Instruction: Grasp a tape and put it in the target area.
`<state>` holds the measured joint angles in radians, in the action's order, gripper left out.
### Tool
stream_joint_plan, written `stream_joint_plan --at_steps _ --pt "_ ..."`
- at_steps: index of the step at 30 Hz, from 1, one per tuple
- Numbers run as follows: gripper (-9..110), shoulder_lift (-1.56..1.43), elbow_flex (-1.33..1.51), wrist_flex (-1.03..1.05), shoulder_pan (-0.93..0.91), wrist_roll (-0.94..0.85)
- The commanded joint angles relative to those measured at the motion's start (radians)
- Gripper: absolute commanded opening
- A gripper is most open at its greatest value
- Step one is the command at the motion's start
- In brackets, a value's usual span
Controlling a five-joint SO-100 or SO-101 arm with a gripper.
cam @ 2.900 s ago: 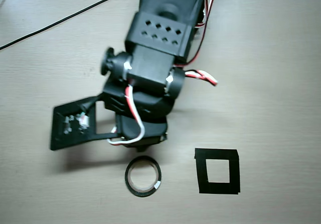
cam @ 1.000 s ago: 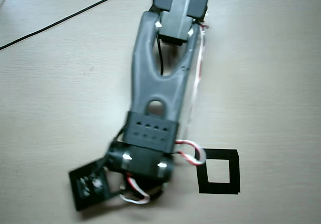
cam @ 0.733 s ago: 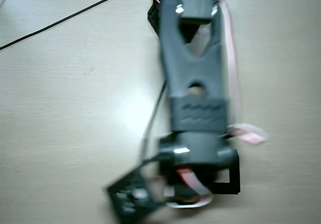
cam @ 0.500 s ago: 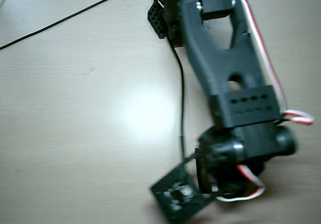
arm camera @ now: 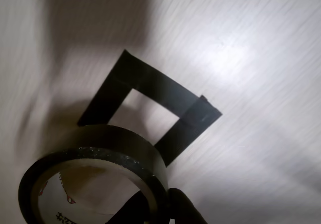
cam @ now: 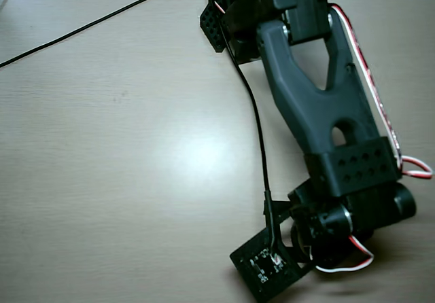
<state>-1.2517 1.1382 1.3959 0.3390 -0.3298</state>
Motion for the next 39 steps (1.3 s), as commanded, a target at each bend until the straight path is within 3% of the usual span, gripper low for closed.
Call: stream_joint_plan --at_steps 1,39 --pt "0 0.003 -0.015 -0.014 -0.005 0.028" --pt "8 0.074 0.064 -0.083 -0.041 0.041"
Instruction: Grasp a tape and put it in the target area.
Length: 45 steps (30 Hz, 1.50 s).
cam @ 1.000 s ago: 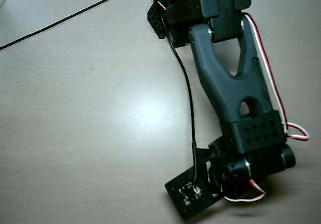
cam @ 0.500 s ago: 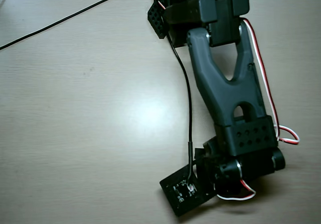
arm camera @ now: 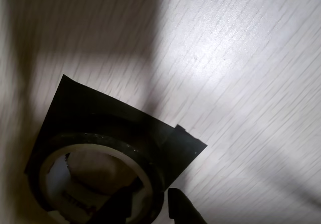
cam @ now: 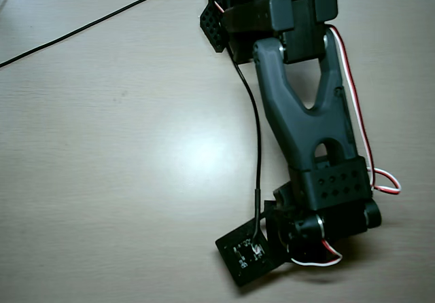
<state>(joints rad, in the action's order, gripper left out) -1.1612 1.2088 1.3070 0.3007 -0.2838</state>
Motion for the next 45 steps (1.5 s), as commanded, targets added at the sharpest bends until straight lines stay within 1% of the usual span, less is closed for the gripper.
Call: stream_joint_plan --at_steps 1,7,12,19,25,29,45 --pt "8 -0.021 -0.011 0.011 -0.003 -0.006" --pt "8 -0.063 -0.089 0.086 -0.031 -0.017" --pt "10 -0.072 -0.25 0.221 -0.084 -0.012" --pt "10 -0.103 -0.423 0.365 -0.209 -0.101" --pt "9 -0.172 -0.403 0.377 -0.377 -0.198" --pt "10 -0.189 -0.396 0.377 -0.449 -0.244" --pt "10 -0.239 -0.408 0.379 -0.497 -0.281"
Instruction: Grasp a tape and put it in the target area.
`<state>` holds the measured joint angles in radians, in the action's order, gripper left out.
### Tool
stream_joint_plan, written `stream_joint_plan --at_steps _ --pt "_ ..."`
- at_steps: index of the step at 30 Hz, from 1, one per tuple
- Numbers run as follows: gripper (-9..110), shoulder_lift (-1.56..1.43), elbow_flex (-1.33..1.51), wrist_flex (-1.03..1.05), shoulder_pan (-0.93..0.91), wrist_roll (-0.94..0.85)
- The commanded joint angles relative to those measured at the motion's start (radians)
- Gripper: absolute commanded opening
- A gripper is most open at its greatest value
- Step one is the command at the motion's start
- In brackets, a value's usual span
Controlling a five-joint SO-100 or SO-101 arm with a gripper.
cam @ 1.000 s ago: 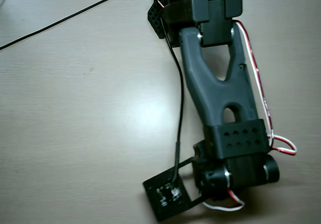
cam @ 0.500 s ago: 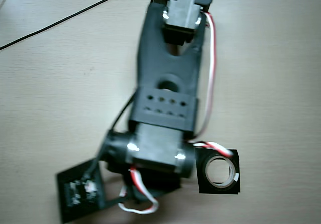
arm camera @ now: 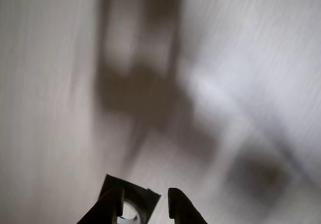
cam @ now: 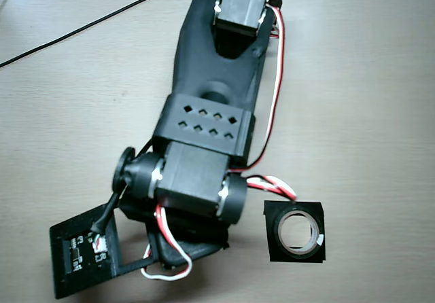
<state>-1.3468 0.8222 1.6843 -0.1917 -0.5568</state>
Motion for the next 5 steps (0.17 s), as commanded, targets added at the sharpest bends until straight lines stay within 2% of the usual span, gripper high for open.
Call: stream_joint_plan --at_steps 1,5 --pt "10 -0.054 -0.021 0.002 -0.005 -0.008" --pt "10 -0.054 -0.026 0.002 -0.002 -0.006"
